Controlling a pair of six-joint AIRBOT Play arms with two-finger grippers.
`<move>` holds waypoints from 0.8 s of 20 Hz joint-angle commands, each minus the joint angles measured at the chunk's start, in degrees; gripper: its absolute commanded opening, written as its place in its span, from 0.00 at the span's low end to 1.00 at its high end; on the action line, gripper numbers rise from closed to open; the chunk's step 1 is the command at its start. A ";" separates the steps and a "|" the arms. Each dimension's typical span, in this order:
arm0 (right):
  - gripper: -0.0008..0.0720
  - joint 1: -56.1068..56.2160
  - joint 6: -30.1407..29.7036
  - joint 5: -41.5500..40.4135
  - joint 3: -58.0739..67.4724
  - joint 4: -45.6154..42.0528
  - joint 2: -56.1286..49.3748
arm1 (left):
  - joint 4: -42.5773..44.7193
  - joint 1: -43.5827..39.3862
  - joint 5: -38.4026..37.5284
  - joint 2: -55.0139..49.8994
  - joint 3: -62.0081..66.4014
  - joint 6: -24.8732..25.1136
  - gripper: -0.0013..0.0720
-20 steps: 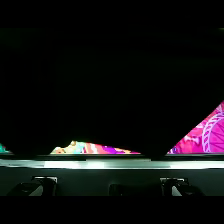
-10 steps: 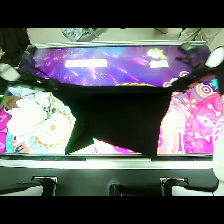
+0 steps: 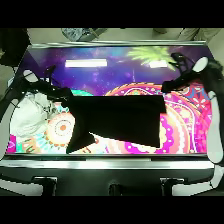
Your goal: Fold the shirts.
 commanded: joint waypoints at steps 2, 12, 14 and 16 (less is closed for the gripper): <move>0.68 -8.74 -6.05 19.69 -1.09 0.68 2.69 | -1.25 2.89 -10.95 3.87 -6.75 2.73 0.83; 0.87 -9.29 -8.13 16.44 -29.92 4.59 9.42 | -14.69 -2.82 8.24 6.47 -38.36 13.75 0.83; 0.89 -7.89 -7.87 12.28 -33.70 4.63 9.40 | -14.67 -3.39 9.25 6.25 -38.34 13.51 0.55; 0.89 -6.32 -6.91 8.20 -38.03 5.44 9.33 | -14.67 -3.37 9.22 6.27 -38.34 13.57 0.08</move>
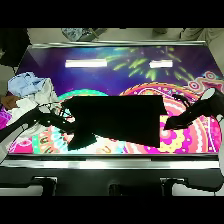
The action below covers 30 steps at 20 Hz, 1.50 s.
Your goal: Fold the shirts.
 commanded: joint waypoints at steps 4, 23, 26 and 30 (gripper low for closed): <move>0.89 4.79 1.75 -9.94 -13.20 2.80 0.20 | -0.48 -0.57 1.92 0.37 -0.96 0.59 0.07; 0.06 8.70 -1.03 -38.03 27.74 -6.95 40.50 | 2.89 3.41 8.26 33.24 55.82 1.11 0.07; 0.06 8.70 -3.58 -42.71 29.14 -7.72 50.64 | 2.73 2.78 10.95 40.85 59.28 -0.26 0.07; 0.06 8.70 -2.12 -36.28 29.14 -8.55 53.90 | 6.67 2.78 10.38 44.15 59.21 -7.26 0.07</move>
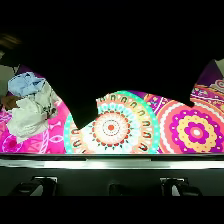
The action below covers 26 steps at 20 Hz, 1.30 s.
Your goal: Fold the shirts.
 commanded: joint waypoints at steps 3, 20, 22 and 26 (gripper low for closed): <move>0.06 -0.02 1.64 5.92 1.29 -3.10 1.55 | 4.70 0.04 -0.74 1.27 1.60 -4.87 0.07; 0.06 -0.02 13.66 6.32 -6.14 3.74 -56.35 | -3.34 -3.39 5.07 -44.87 -27.32 -1.36 0.07; 0.06 0.02 15.61 6.34 -6.14 5.57 -58.73 | -7.30 -3.80 4.72 -48.22 -27.32 -1.36 0.07; 0.11 0.00 15.65 4.92 -5.92 10.10 -59.93 | -9.11 -4.87 3.34 -49.55 -26.88 -4.46 0.41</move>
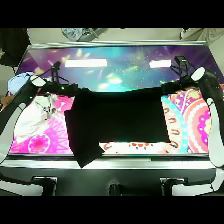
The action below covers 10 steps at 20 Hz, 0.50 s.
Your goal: Fold the shirts.
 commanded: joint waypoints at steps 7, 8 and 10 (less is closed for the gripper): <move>0.77 -13.57 -11.23 29.44 5.40 0.59 3.58 | 19.47 10.19 -31.01 4.61 -1.29 -6.95 0.75; 0.75 -15.89 -11.47 33.55 4.26 -0.44 3.50 | 19.41 11.15 -30.05 7.30 -7.30 -6.95 0.74; 0.75 -18.80 -11.78 37.38 0.96 -0.79 3.54 | 16.83 11.45 -26.08 12.20 -20.24 -6.32 0.71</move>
